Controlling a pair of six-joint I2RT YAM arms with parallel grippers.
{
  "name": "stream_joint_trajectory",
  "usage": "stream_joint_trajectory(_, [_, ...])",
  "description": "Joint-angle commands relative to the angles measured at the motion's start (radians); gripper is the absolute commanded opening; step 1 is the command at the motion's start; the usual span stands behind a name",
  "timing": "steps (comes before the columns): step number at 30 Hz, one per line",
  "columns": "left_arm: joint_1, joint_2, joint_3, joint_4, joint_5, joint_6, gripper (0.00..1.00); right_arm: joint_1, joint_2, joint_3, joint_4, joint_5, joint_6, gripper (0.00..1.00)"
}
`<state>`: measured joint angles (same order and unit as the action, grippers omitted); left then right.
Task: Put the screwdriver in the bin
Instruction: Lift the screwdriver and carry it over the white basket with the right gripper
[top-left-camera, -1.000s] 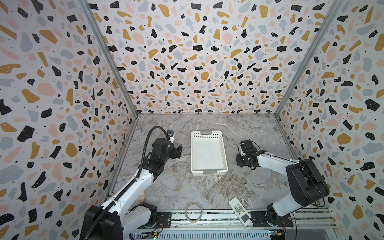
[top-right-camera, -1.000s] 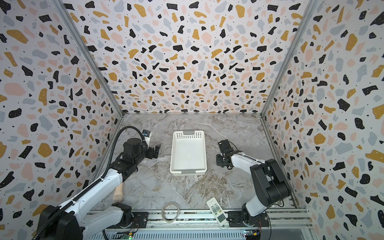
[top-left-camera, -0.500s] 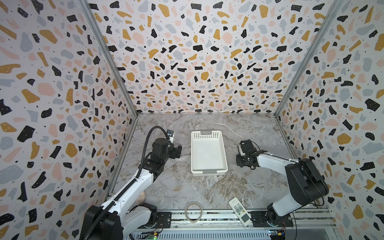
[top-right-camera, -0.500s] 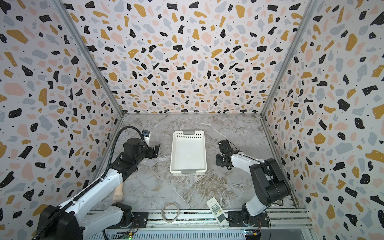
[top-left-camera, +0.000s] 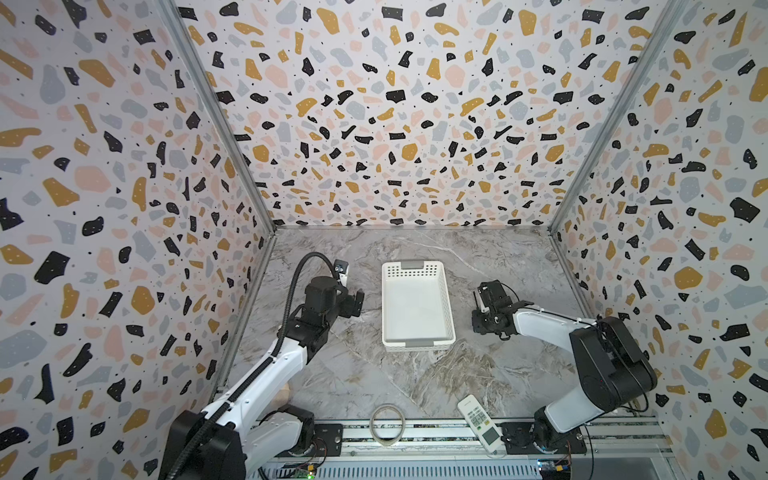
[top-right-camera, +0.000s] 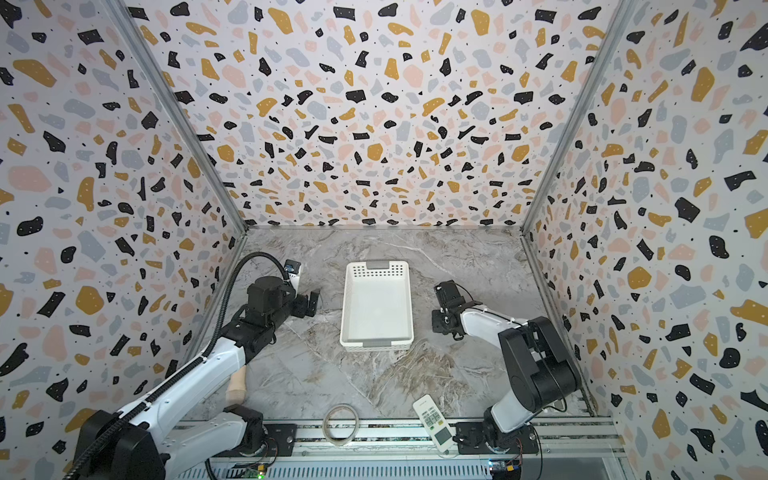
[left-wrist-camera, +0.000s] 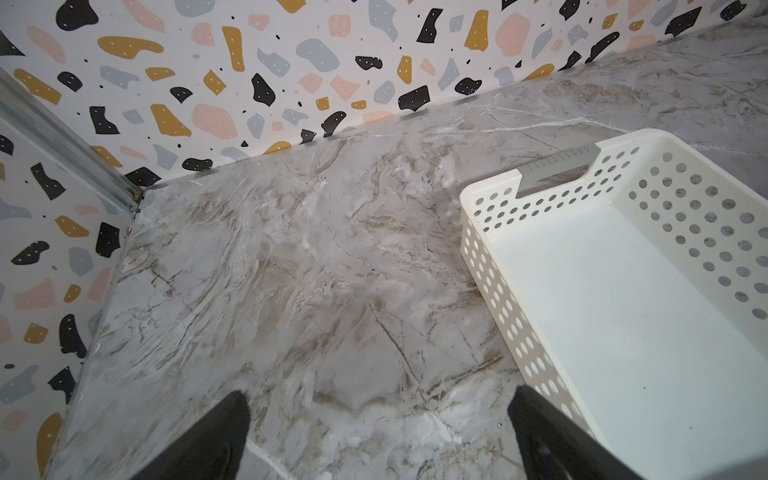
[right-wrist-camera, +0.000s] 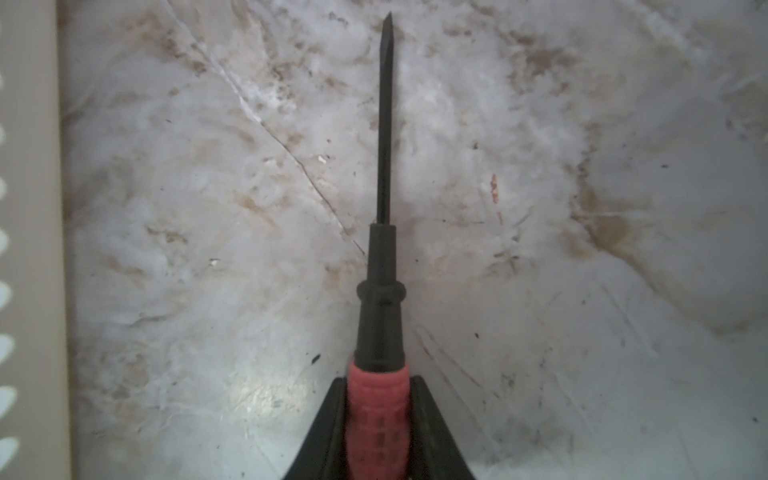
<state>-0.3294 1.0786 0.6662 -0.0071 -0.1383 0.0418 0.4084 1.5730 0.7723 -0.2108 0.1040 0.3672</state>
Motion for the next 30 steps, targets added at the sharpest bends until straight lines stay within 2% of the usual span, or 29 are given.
stream_joint_trajectory(1, [-0.006, 0.001, 0.03, 0.004, -0.011, 0.009, 0.99, 0.01, -0.005, 0.027, -0.041, 0.028, -0.009, 0.16])
stream_joint_trajectory(3, [-0.006, 0.003, 0.031, 0.003, -0.011, 0.01, 0.99, 0.01, -0.009, 0.033, -0.048, 0.028, -0.011, 0.14])
stream_joint_trajectory(19, [-0.008, 0.007, 0.033, 0.001, -0.018, 0.012, 0.99, 0.029, -0.141, 0.137, -0.161, 0.028, -0.048, 0.13])
stream_joint_trajectory(26, [-0.008, 0.007, 0.035, 0.0, -0.019, 0.006, 0.98, 0.115, -0.2, 0.261, -0.219, 0.078, -0.075, 0.14])
stream_joint_trajectory(30, [-0.008, 0.004, 0.035, 0.002, -0.021, 0.007, 0.98, 0.196, -0.171, 0.353, -0.232, 0.102, -0.074, 0.14])
